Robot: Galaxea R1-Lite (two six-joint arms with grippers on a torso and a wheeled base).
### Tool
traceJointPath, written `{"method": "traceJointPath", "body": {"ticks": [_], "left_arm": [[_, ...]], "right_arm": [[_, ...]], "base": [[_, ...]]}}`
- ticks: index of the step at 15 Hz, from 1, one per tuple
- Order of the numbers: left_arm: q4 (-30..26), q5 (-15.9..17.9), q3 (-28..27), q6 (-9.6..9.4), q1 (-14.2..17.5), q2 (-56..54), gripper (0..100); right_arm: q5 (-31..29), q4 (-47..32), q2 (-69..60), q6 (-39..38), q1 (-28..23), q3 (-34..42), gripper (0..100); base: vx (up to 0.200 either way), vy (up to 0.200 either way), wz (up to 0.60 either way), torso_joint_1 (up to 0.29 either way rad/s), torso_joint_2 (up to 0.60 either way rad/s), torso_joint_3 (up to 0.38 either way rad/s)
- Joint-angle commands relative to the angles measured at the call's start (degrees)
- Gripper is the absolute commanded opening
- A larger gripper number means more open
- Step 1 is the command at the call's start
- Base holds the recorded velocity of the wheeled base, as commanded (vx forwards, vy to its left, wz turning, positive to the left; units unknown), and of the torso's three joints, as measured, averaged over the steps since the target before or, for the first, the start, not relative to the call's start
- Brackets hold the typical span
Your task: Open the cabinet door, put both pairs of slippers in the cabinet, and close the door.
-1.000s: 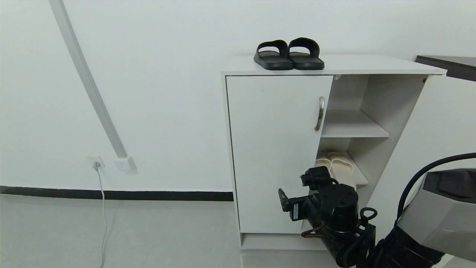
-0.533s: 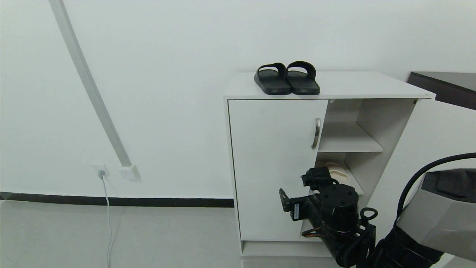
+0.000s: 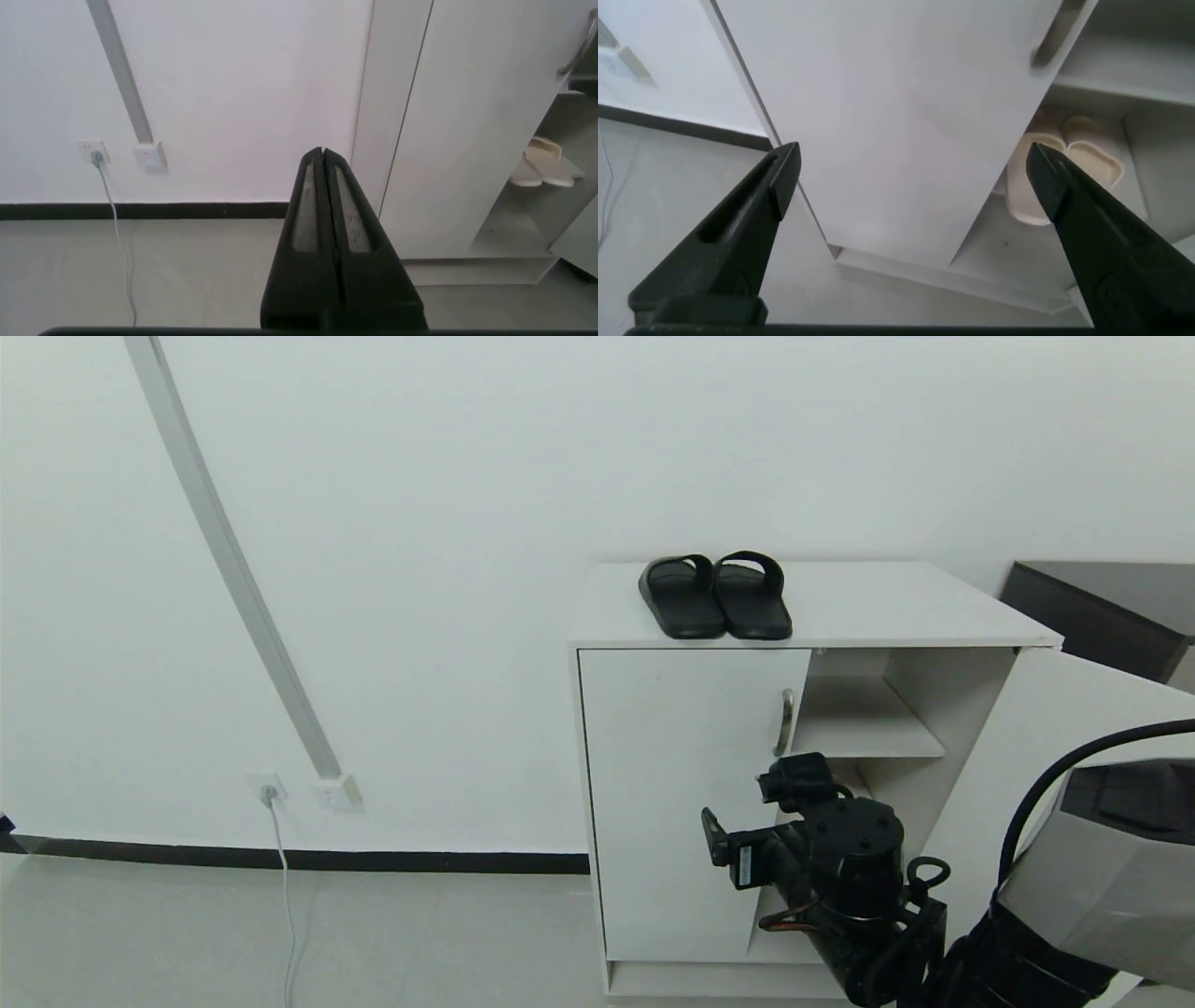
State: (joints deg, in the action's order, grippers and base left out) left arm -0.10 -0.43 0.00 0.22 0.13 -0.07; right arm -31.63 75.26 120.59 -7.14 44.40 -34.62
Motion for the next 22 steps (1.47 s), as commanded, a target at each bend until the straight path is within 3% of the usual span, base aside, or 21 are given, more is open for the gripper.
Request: {"method": "traceJointPath", "body": {"ticks": [1,15,19,21,22], "left_arm": [[0.01,-0.01,0.0,0.04,0.04,0.07,0],[0.01,-0.01,0.0,0.04,0.04,0.07,0],[0.01,-0.01,0.0,0.04,0.04,0.07,0],[0.01,-0.01,0.0,0.04,0.04,0.07,0],[0.01,-0.28,0.0,-0.04,0.04,0.07,0]], "right_arm": [[-0.01,0.23,-0.18,0.02,0.07,0.26,100],[0.35,1.9,-1.32,3.98,-0.72,0.17,100],[4.04,6.12,-1.06,4.95,-0.8,0.7,100],[4.3,3.49,-1.94,6.26,-2.12,-2.56,100],[4.39,-2.84,-1.94,5.56,-3.18,-7.39,100]], "base": [[0.0,0.0,0.0,0.193,-0.52,-0.325],[0.0,0.0,0.0,0.231,-0.55,-0.323],[0.0,0.0,0.0,0.194,-0.41,-0.232],[0.0,0.0,0.0,0.183,-0.37,-0.205],[0.0,0.0,0.0,0.173,-0.37,-0.193]]}}
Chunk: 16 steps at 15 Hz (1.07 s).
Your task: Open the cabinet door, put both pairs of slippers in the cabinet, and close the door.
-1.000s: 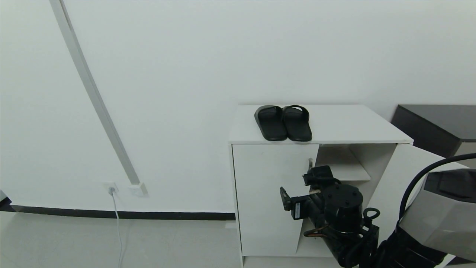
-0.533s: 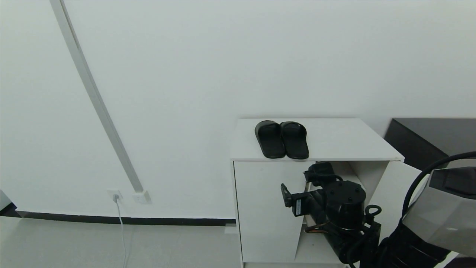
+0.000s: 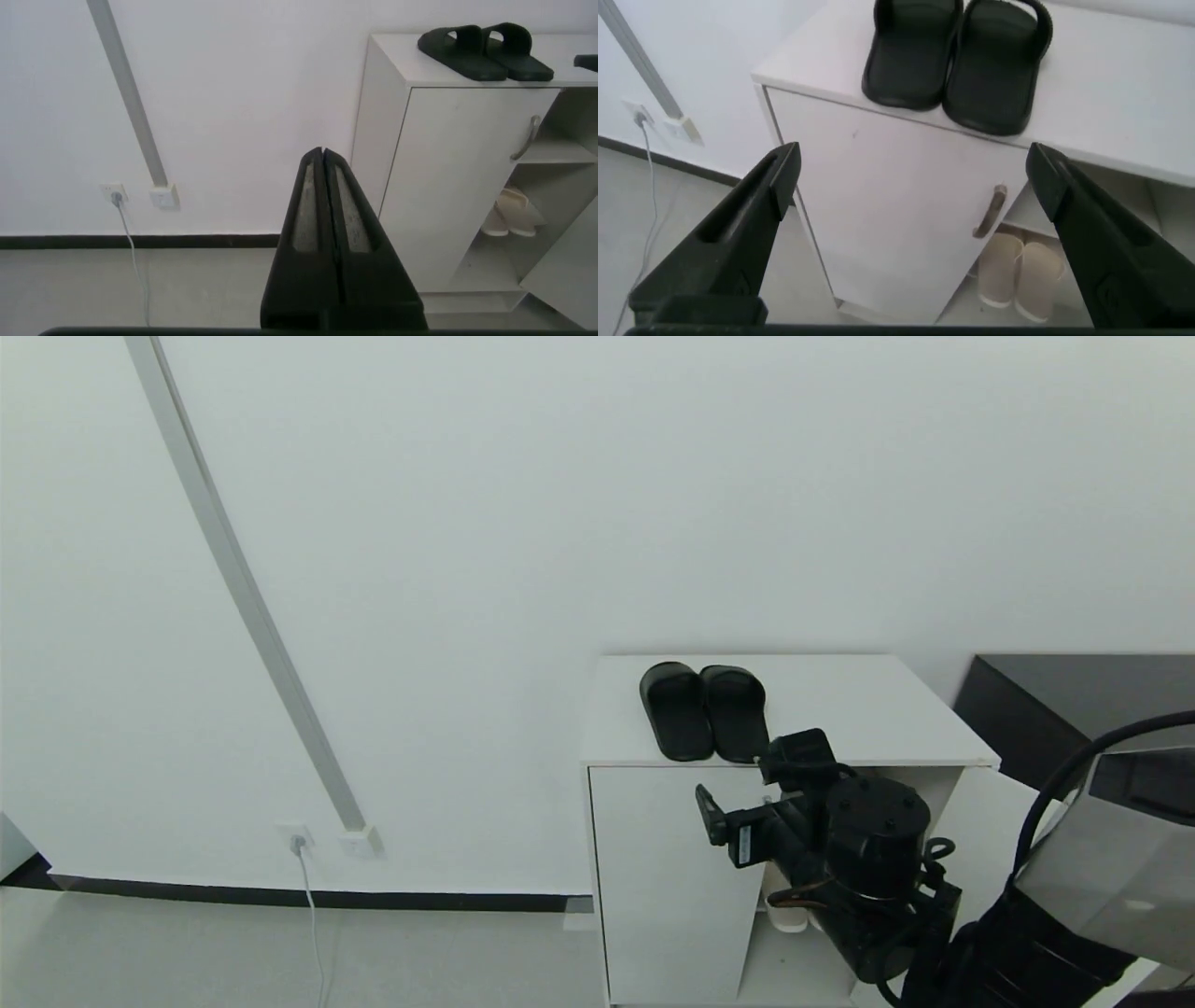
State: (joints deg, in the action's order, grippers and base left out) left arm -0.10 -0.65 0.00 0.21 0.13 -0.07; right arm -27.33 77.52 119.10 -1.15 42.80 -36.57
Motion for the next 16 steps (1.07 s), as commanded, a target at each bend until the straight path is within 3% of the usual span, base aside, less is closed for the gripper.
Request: {"method": "traceJointPath", "body": {"ticks": [1,3,5,8,16], "left_arm": [[0.01,-0.23,0.0,-0.12,0.04,0.07,0],[0.01,-0.06,0.0,-0.12,0.04,0.07,0],[0.01,-0.14,0.0,-0.03,0.04,0.07,0],[0.01,0.21,0.0,-0.3,0.04,0.07,0],[-0.08,0.21,-0.09,-0.21,0.04,0.07,0]], "right_arm": [[0.09,-13.71,-0.54,-3.34,-2.55,-11.59,100],[-0.09,-28.39,-0.89,-8.52,-3.34,-21.96,100],[-0.35,-38.58,-1.15,-12.04,-3.16,-26.71,100],[-0.35,-40.08,-1.06,-13.97,-3.25,-25.74,100],[-0.53,-38.14,2.89,-14.15,-3.16,-25.3,100]], "base": [[0.0,0.0,0.0,0.178,-0.36,-0.193],[0.0,0.0,0.0,0.083,-0.17,-0.085],[0.0,0.0,0.0,0.0,0.0,0.0],[0.0,0.0,0.0,0.0,0.0,0.0],[0.2,0.0,0.0,0.001,0.0,0.0]]}}
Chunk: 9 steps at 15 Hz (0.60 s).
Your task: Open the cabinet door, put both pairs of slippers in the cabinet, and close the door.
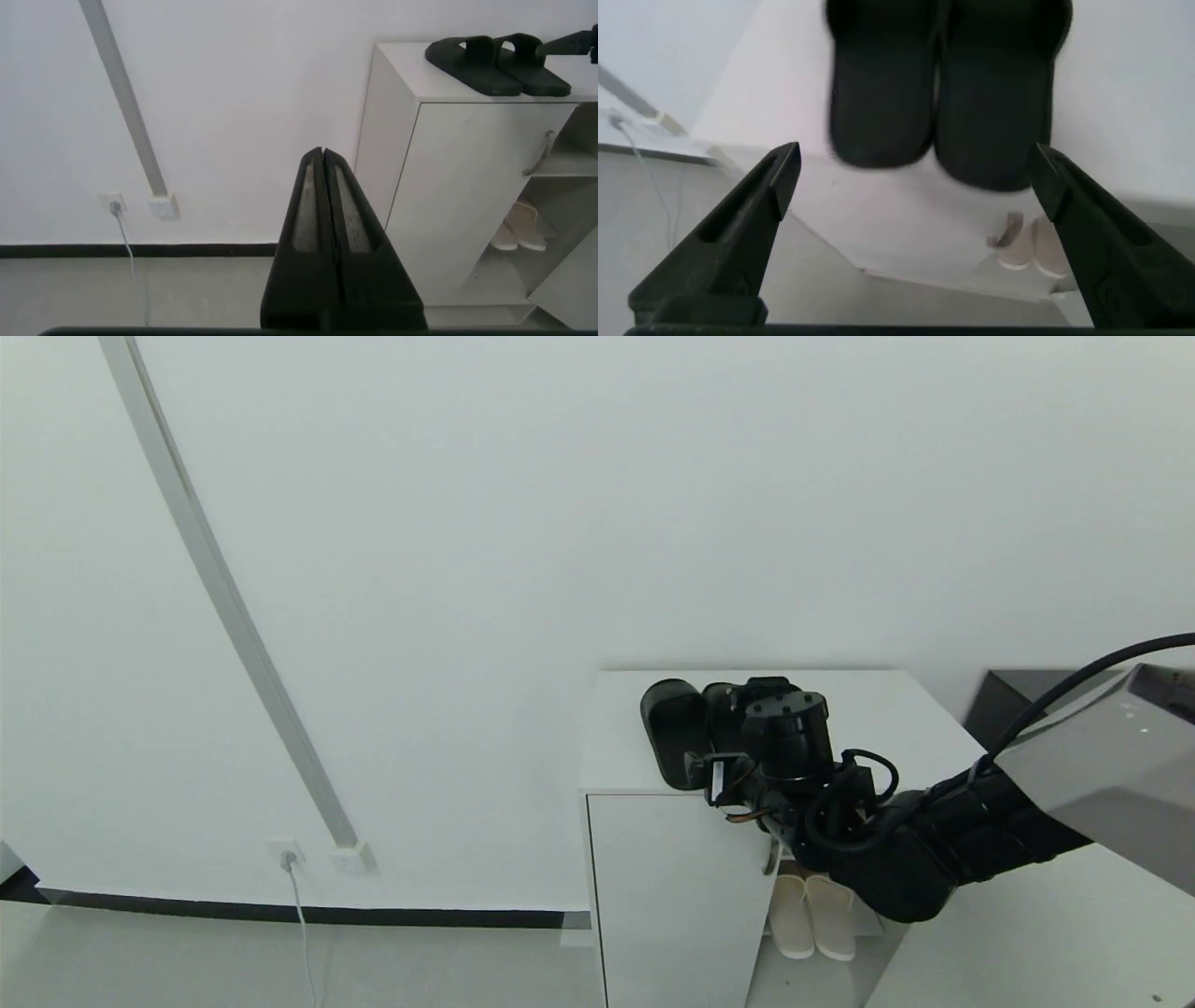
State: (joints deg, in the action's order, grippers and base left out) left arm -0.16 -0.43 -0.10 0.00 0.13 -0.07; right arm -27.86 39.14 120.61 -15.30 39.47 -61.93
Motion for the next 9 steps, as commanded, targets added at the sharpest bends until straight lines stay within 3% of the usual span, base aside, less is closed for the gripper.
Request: {"method": "traceJointPath", "body": {"ticks": [1,4,9], "left_arm": [[-0.02,-0.01,0.01,0.0,0.04,0.07,0],[0.07,-0.19,0.01,0.26,0.04,0.07,0],[0.07,-0.19,0.1,0.26,0.04,0.07,0]], "right_arm": [[-0.01,0.49,1.82,0.01,0.17,0.23,100],[-0.01,3.83,4.63,0.09,-0.01,0.4,100],[-0.01,5.94,10.61,0.45,-2.12,-4.34,100]], "base": [[0.2,0.0,0.0,0.017,0.0,-0.002],[0.2,0.0,0.0,0.005,0.0,0.002],[0.0,0.0,0.0,0.0,0.0,0.0]]}}
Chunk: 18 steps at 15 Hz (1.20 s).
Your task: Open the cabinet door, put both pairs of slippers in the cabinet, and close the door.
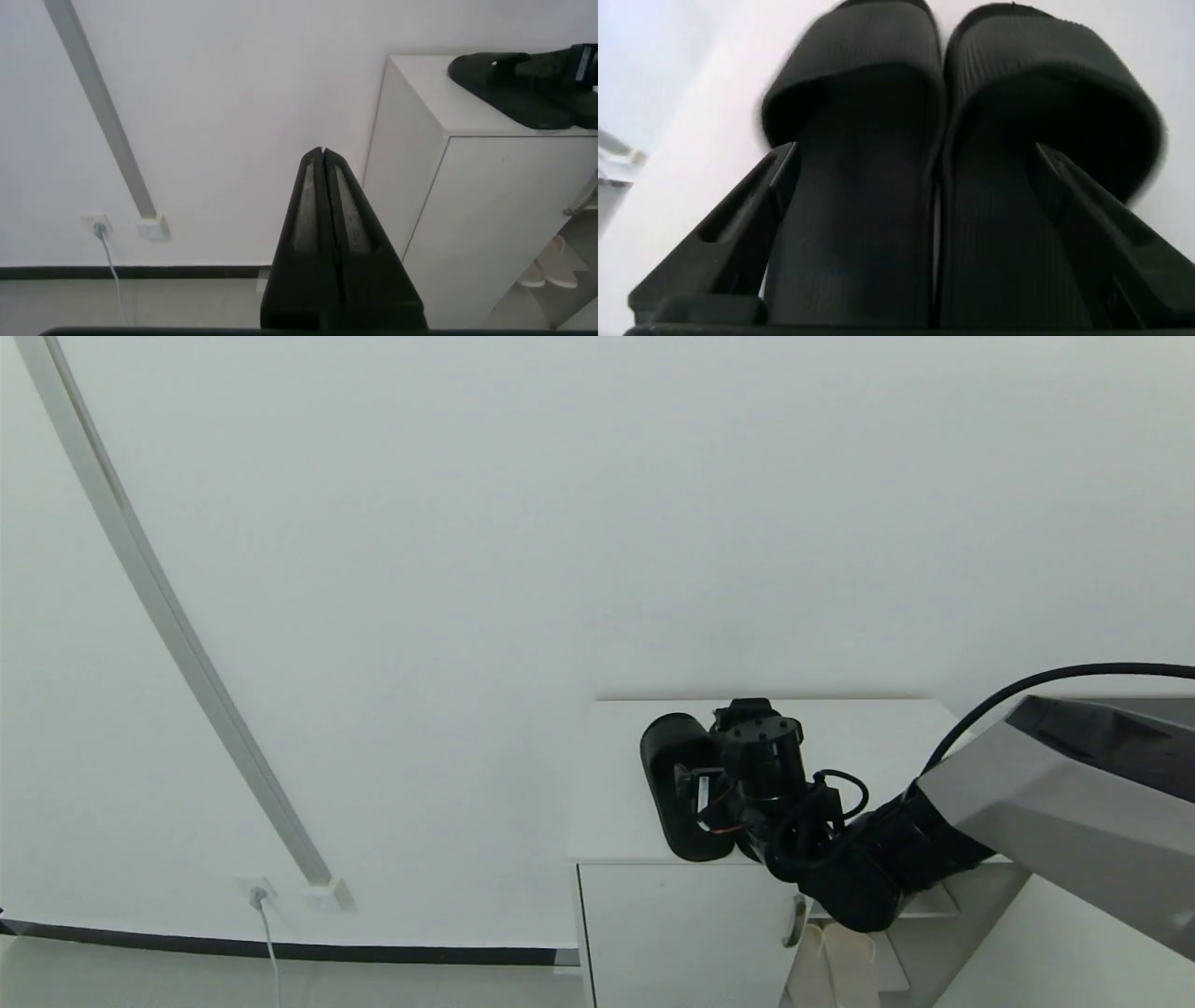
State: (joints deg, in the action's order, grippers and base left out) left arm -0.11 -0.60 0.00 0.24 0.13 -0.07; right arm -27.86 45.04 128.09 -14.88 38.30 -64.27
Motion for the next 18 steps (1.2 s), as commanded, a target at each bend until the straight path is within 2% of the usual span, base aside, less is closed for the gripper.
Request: {"method": "traceJointPath", "body": {"ticks": [1,7,11,12,18], "left_arm": [[0.02,-0.11,0.0,0.02,0.04,0.07,0],[0.02,-0.19,0.0,0.02,0.04,0.07,0],[0.02,-0.19,0.0,0.02,0.04,0.07,0],[0.02,-0.19,0.0,0.11,0.04,0.07,0],[0.02,-0.28,0.0,0.11,0.04,0.07,0]], "right_arm": [[-0.01,-0.22,4.98,0.21,-1.48,-4.29,100],[0.08,-3.82,11.48,1.26,-3.85,-16.15,100],[0.17,-4.35,12.01,1.26,-4.11,-17.56,100],[0.26,-4.35,12.01,1.79,-4.11,-17.56,0],[0.17,-3.91,11.4,1.96,-4.11,-17.12,0]], "base": [[0.0,0.0,0.0,0.0,0.0,0.0],[0.0,0.0,0.0,0.0,0.0,0.0],[0.0,0.0,0.0,0.0,0.0,0.0],[0.0,0.0,0.0,0.0,0.0,0.0],[0.0,0.0,0.0,0.0,0.0,0.0]]}}
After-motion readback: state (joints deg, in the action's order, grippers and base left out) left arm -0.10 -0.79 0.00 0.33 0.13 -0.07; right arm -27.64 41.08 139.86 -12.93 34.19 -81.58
